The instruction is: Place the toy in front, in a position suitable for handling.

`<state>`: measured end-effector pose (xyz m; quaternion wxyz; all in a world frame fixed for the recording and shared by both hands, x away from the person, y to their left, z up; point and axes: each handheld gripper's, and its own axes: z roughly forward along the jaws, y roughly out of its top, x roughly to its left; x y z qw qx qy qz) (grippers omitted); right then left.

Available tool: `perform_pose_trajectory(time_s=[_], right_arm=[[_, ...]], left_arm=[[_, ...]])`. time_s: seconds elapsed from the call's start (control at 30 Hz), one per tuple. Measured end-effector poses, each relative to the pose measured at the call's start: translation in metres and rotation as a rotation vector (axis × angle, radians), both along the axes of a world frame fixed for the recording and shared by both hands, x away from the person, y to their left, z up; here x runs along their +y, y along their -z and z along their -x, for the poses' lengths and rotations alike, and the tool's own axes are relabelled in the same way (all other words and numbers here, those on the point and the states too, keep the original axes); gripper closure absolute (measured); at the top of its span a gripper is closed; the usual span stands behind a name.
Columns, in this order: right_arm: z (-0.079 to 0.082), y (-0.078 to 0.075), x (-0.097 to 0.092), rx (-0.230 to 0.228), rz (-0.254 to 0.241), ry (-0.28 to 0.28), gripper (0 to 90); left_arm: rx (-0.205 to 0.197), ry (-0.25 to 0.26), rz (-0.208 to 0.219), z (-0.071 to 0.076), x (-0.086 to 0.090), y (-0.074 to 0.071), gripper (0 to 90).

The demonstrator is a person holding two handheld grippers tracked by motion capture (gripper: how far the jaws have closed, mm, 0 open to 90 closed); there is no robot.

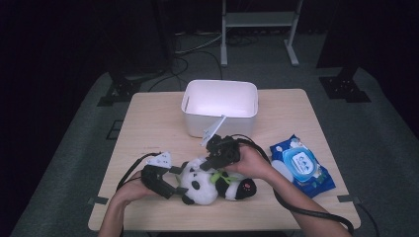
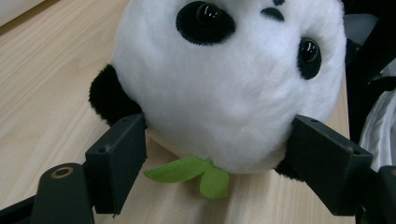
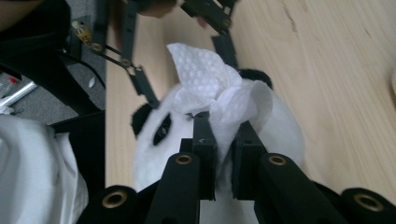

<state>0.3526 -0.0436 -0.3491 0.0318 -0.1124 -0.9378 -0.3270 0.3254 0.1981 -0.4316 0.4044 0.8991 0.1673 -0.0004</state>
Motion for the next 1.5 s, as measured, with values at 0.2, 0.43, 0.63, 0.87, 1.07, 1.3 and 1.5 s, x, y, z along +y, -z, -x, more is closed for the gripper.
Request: perform_pose_trajectory(time_s=[0.2, 0.43, 0.63, 0.87, 1.07, 1.3, 1.5], right_arm=[[0.021, -0.004, 0.006, -0.015, -0.004, -0.048, 81.9], [0.039, 0.001, 0.003, -0.028, 0.022, -0.068, 81.8], [0.053, 0.008, -0.002, -0.028, 0.031, -0.074, 81.9], [0.06, 0.021, 0.001, -0.017, 0.051, -0.093, 81.9], [0.057, 0.022, 0.002, -0.043, 0.062, -0.088, 82.0], [0.04, 0.013, -0.014, -0.052, 0.042, -0.023, 82.0], [0.038, 0.012, -0.016, -0.058, 0.041, -0.008, 82.0]], left_arm=[[-0.002, -0.001, -0.001, 0.0, 0.0, -0.001, 19.7], [-0.005, 0.0, 0.001, 0.0, 0.0, 0.0, 19.2], [-0.01, -0.008, -0.002, 0.0, -0.002, -0.001, 19.2], [-0.006, -0.02, -0.001, -0.002, -0.004, 0.0, 19.2], [0.001, -0.026, 0.016, -0.003, -0.002, -0.001, 19.3], [0.002, -0.03, 0.018, -0.003, 0.001, 0.0, 19.4], [0.008, -0.028, 0.01, -0.004, 0.0, 0.002, 19.4]])
